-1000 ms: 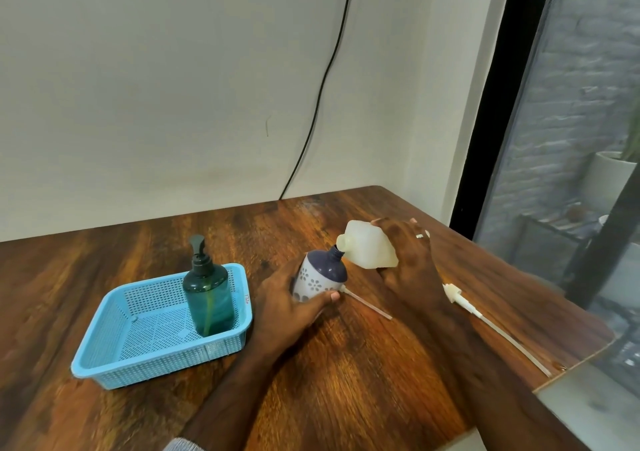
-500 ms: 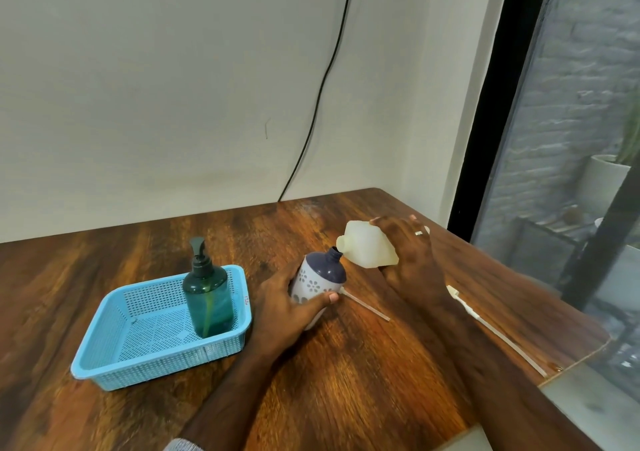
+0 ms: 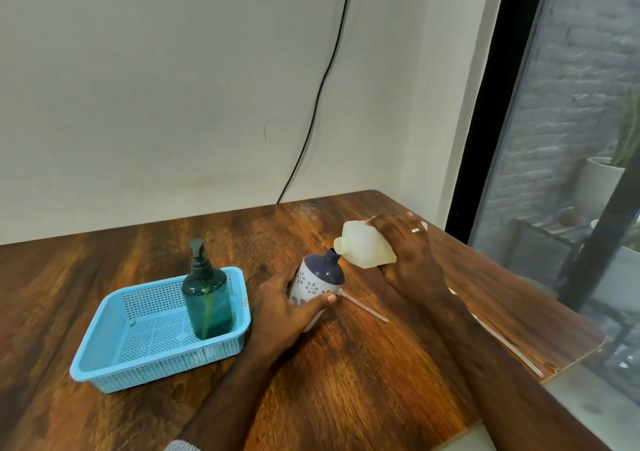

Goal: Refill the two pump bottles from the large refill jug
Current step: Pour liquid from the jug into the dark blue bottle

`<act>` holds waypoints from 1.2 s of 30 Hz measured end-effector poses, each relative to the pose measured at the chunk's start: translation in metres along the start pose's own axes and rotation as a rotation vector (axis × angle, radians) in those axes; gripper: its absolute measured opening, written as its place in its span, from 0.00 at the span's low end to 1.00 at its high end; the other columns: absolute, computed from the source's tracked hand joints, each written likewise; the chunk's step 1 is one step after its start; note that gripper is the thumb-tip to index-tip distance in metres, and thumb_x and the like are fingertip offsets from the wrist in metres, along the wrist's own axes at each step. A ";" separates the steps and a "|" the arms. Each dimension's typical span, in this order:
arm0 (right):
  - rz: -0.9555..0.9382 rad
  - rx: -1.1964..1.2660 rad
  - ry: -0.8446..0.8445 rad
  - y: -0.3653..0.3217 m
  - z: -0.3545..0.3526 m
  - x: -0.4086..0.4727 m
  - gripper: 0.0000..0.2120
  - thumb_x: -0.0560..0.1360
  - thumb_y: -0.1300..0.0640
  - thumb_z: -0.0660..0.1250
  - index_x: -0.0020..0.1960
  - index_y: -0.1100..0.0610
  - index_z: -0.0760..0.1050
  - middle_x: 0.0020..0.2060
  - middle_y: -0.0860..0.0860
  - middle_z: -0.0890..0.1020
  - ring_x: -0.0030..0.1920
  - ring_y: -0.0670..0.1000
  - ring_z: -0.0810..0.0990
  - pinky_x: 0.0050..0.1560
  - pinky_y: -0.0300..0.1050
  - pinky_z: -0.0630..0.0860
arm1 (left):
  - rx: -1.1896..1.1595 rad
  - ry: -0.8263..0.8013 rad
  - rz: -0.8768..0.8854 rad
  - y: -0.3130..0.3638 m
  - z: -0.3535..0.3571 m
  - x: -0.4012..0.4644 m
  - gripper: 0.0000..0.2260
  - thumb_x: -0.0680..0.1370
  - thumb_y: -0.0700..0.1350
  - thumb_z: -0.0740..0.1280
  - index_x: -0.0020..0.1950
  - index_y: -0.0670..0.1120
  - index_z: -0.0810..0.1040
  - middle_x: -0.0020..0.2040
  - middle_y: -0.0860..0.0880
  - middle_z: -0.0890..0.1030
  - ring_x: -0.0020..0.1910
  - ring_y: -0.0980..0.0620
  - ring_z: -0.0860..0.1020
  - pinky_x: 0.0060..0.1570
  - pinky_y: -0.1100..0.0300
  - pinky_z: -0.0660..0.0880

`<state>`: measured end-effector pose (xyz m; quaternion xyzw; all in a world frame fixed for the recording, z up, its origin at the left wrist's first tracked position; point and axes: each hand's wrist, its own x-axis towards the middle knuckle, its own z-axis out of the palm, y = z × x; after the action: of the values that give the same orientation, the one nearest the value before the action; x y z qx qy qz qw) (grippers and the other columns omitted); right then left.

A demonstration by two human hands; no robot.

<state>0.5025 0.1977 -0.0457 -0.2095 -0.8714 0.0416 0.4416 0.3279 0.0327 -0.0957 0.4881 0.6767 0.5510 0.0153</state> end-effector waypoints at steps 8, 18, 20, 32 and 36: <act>-0.021 -0.010 -0.019 0.000 -0.001 0.003 0.31 0.67 0.47 0.74 0.66 0.60 0.76 0.59 0.62 0.81 0.56 0.65 0.81 0.61 0.73 0.73 | -0.011 0.009 0.008 -0.005 0.001 0.001 0.28 0.63 0.69 0.74 0.59 0.60 0.76 0.51 0.63 0.81 0.50 0.65 0.79 0.47 0.53 0.81; -0.115 -0.050 -0.011 0.007 0.000 0.008 0.31 0.67 0.48 0.75 0.67 0.52 0.69 0.61 0.57 0.80 0.59 0.61 0.80 0.63 0.71 0.72 | -0.031 -0.011 0.005 -0.005 0.000 0.001 0.32 0.65 0.67 0.75 0.64 0.55 0.77 0.55 0.61 0.81 0.53 0.64 0.79 0.50 0.55 0.81; -0.129 -0.055 -0.012 0.007 -0.001 0.009 0.31 0.68 0.48 0.75 0.67 0.51 0.69 0.60 0.57 0.80 0.59 0.61 0.80 0.63 0.71 0.72 | -0.031 -0.011 0.000 -0.005 0.001 0.000 0.32 0.64 0.67 0.75 0.64 0.56 0.77 0.55 0.62 0.81 0.53 0.64 0.78 0.50 0.54 0.81; -0.162 -0.149 -0.043 0.013 -0.001 0.011 0.31 0.67 0.47 0.73 0.67 0.54 0.71 0.62 0.57 0.80 0.60 0.61 0.79 0.67 0.68 0.69 | -0.020 -0.002 0.001 -0.003 0.000 0.000 0.30 0.63 0.68 0.74 0.61 0.60 0.75 0.53 0.65 0.79 0.53 0.67 0.77 0.51 0.58 0.80; -0.163 -0.145 -0.036 0.012 0.000 0.011 0.31 0.67 0.48 0.74 0.67 0.52 0.69 0.62 0.56 0.80 0.61 0.59 0.79 0.68 0.66 0.69 | -0.021 -0.003 0.008 -0.005 0.000 0.001 0.32 0.63 0.68 0.74 0.63 0.56 0.77 0.56 0.61 0.81 0.54 0.64 0.78 0.51 0.54 0.80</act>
<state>0.5014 0.2132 -0.0407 -0.1687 -0.8940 -0.0538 0.4115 0.3244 0.0337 -0.0988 0.4915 0.6689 0.5573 0.0190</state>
